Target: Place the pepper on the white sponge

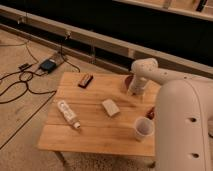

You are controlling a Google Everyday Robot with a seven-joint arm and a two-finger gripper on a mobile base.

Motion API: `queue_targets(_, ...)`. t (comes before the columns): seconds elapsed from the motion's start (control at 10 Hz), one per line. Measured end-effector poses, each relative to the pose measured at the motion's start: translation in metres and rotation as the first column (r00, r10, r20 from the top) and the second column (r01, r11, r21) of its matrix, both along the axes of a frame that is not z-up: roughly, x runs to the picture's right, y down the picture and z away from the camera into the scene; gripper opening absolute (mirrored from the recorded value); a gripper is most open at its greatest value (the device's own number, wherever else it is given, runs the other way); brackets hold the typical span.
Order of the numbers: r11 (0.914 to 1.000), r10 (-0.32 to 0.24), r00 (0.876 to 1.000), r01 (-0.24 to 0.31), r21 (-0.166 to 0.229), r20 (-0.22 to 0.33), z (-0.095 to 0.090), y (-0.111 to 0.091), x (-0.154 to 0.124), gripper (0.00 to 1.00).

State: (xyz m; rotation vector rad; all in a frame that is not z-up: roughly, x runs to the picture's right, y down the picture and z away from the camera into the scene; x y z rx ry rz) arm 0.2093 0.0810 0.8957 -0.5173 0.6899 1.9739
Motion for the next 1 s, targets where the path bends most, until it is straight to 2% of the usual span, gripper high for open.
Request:
queue_targets(0.2,0.9991,0.042,0.999,-0.042,-0.003,-0.025,-0.010,0.013,0.028,0.65)
queue_targets(0.5,0.9985,0.054,0.998,-0.054,-0.010,-0.040,-0.022,0.027,0.056,0.65)
queue_targets(1.0,0.9958,0.088,0.994,-0.089,-0.021,-0.065,-0.022,0.043,0.079,0.65)
